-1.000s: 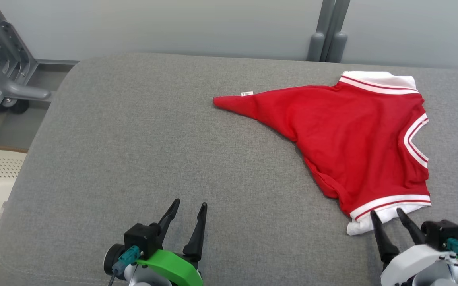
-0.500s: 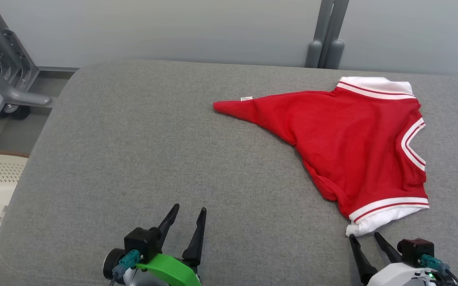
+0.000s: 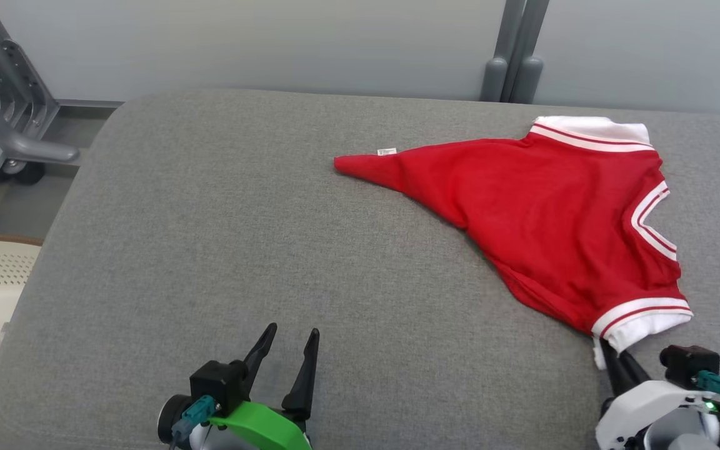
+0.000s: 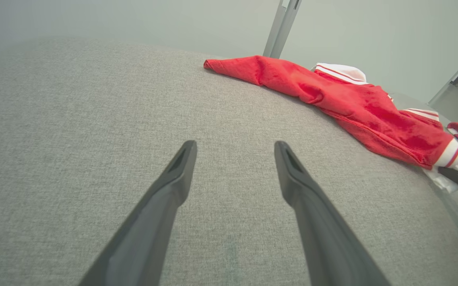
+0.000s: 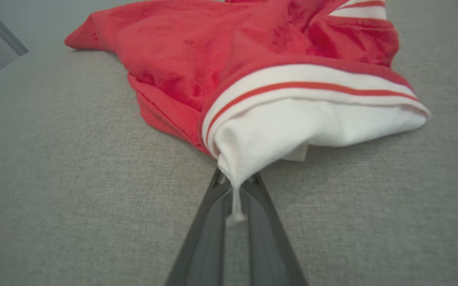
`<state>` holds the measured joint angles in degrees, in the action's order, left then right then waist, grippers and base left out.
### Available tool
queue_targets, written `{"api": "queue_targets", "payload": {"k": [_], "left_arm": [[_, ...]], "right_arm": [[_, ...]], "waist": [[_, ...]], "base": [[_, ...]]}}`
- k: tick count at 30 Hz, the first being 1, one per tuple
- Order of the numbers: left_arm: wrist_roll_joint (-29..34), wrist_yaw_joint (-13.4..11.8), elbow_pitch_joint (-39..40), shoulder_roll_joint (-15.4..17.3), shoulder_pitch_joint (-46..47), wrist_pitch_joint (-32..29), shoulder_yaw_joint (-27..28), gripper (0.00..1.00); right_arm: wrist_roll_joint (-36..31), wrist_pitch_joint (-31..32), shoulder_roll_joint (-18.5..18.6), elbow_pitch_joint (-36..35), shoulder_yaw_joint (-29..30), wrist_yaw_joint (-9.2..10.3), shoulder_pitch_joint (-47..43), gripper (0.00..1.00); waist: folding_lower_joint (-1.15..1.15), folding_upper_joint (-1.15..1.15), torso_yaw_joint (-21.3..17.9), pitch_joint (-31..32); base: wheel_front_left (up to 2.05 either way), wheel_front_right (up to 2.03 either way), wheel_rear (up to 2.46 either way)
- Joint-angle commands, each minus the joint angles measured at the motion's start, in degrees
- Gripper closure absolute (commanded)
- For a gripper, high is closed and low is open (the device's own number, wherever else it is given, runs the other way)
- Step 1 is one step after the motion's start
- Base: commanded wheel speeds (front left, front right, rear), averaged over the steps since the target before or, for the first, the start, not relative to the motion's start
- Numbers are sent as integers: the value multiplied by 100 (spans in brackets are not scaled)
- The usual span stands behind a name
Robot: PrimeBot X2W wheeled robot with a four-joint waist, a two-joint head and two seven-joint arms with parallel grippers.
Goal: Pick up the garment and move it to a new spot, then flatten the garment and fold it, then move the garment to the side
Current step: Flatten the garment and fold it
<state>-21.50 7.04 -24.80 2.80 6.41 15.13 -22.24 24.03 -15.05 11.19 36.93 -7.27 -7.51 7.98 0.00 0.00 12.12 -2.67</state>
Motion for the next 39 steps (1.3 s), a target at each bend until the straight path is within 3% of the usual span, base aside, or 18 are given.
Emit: {"api": "queue_targets", "payload": {"k": [1,10,18,24,30,31,32,39], "left_arm": [[-35,4,1,20,-102,-1,25,0],[-233,24,-7,21,-165,0,-61,0],[-319,32,-56,22,-88,0,-274,0],[-359,41,-85,22,64,0,-509,0],[-410,38,-63,20,229,-1,-696,0],[-416,39,-55,20,245,-1,-720,0],[-428,40,-43,20,256,-1,-737,0],[-471,-23,123,17,353,0,-765,0]], "right_arm": [[-89,-14,192,-67,95,5,-58,100],[-771,-14,1053,-974,654,5,89,100],[-1031,458,1233,-1547,387,5,911,100],[-1258,689,1320,-1025,109,6,1836,100],[-1632,786,1358,499,453,7,2967,100],[-1680,889,1336,756,475,6,3033,18],[-1722,1021,1328,1002,489,7,3082,0],[-1734,631,1184,1712,349,7,3117,0]], "waist": [[0,0,-136,53],[0,0,-674,238],[0,0,-569,166],[0,0,-73,-9],[0,0,650,-299],[0,0,706,-330],[0,0,740,-357],[0,0,475,-429]], "base": [[0,0,0],[0,0,0],[0,0,0],[0,0,0],[0,0,0],[0,0,0],[0,0,0],[0,0,0]]}}
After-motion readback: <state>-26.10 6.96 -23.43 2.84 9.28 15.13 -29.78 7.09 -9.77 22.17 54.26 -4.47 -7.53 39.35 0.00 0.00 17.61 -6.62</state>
